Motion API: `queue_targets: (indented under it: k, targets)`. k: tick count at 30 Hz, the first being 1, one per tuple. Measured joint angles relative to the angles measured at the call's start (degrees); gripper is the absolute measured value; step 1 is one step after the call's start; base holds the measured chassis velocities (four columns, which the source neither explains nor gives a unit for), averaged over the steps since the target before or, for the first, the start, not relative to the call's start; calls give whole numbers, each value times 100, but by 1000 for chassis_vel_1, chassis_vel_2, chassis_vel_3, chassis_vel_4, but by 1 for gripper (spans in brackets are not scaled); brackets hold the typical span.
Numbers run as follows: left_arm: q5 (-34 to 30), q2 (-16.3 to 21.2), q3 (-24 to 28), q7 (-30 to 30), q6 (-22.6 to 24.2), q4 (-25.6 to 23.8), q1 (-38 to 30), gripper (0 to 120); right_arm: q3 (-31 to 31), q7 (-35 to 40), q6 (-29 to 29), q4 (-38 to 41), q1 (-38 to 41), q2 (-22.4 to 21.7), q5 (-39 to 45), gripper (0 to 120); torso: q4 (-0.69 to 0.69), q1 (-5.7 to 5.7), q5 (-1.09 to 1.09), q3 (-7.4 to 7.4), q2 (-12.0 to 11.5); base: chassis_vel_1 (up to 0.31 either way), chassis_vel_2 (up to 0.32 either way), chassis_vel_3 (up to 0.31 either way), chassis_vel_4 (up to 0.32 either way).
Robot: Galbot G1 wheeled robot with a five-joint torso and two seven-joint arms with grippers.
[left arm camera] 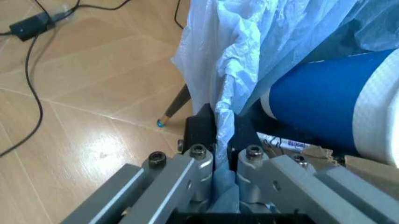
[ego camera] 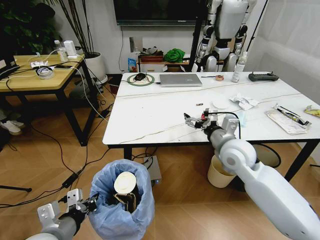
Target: Pick up the trash bin and place the trash from the table into it.
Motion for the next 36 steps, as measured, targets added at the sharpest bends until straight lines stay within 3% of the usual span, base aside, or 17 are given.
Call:
queue_targets:
  k: [14, 20, 25, 36]
  targets:
    - [17, -47, -2, -3, 12, 62, -97, 0, -251, -280, -19, -836, 218, 450, -476, 97, -1, 0, 0, 0, 1, 0, 0, 0, 0]
    - [22, -42, -7, -1, 12, 86, -134, 0, -325, -466, -29, -977, 194, 491, -591, 90, -3, 0, -1, 0, 1, 0, 0, 0, 0]
    - [24, -37, -7, 1, 12, 93, -146, 0, -335, -499, -57, -981, 230, 441, -547, 67, -2, 0, -1, -1, 1, 0, 0, 0, 0]
    - [33, -33, -17, 2, 10, 103, -154, 0, -365, -499, -69, -870, 149, 357, -494, 30, -2, 0, 0, -1, 1, 0, 0, 0, 0]
